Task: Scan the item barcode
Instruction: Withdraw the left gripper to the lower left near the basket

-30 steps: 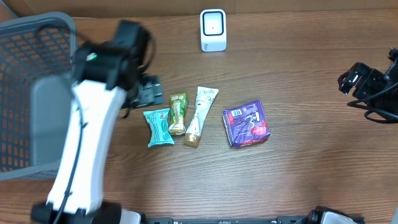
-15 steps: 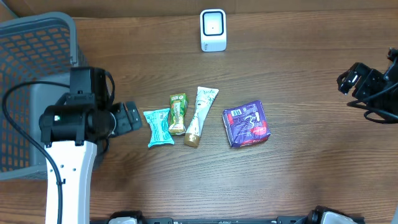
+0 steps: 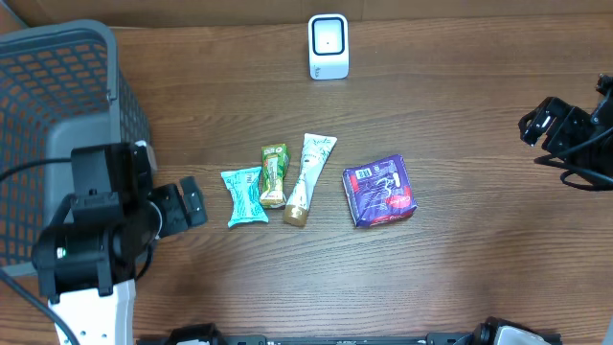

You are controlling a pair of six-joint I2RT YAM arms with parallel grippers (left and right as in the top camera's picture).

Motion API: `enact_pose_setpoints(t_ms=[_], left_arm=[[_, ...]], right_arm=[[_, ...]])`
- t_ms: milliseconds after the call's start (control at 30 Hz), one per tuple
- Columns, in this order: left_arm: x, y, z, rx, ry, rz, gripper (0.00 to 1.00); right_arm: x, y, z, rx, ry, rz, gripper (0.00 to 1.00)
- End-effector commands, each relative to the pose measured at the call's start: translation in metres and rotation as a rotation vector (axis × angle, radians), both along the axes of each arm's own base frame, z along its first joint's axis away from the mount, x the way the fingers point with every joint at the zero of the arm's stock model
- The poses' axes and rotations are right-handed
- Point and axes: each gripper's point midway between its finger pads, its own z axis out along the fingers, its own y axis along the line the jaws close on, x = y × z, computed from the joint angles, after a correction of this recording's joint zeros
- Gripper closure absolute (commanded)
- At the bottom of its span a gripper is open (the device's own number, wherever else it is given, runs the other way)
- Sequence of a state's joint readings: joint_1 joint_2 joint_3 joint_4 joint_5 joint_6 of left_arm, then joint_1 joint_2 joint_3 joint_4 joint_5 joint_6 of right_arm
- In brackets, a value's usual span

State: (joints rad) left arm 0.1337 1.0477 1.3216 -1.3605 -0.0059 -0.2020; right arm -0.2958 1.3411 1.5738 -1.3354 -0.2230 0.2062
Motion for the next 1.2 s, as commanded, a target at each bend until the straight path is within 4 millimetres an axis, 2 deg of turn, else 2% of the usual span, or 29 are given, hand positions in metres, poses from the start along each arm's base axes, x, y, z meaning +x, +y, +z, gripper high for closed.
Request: enact_pose_setpoints(t_ms=[0, 133, 300, 467, 633, 933, 1133, 1167], left_arm=[[-0.007, 0.008, -0.005, 0.009, -0.003, 0.020, 0.00], [-0.012, 0.016, -0.011, 0.022, -0.006, 0.042, 0.00], [-0.005, 0.018, -0.013, 0.042, -0.026, 0.017, 0.01], [0.003, 0.019, -0.008, 0.066, -0.066, -0.016, 0.02], [-0.005, 0.018, -0.004, 0.059, -0.082, 0.006, 0.02], [-0.016, 0.016, 0.017, 0.089, -0.189, 0.010, 0.00], [-0.021, 0.012, 0.021, 0.079, -0.213, 0.001, 0.02], [-0.023, 0.009, 0.022, 0.068, -0.220, -0.007, 0.05]], right_arm=[[0.002, 0.001, 0.010, 0.005, -0.031, 0.006, 0.00], [0.002, 0.002, 0.010, 0.006, -0.031, 0.007, 0.00], [0.001, 0.002, 0.009, 0.007, -0.028, 0.007, 0.00], [0.000, 0.002, 0.009, 0.009, -0.022, 0.007, 0.00], [-0.001, 0.002, 0.008, 0.010, -0.019, 0.007, 0.00], [0.000, 0.002, 0.008, 0.009, -0.021, 0.007, 0.00], [-0.001, 0.002, 0.008, 0.009, -0.020, 0.007, 0.00], [-0.001, 0.002, 0.008, 0.010, -0.020, 0.007, 0.00]])
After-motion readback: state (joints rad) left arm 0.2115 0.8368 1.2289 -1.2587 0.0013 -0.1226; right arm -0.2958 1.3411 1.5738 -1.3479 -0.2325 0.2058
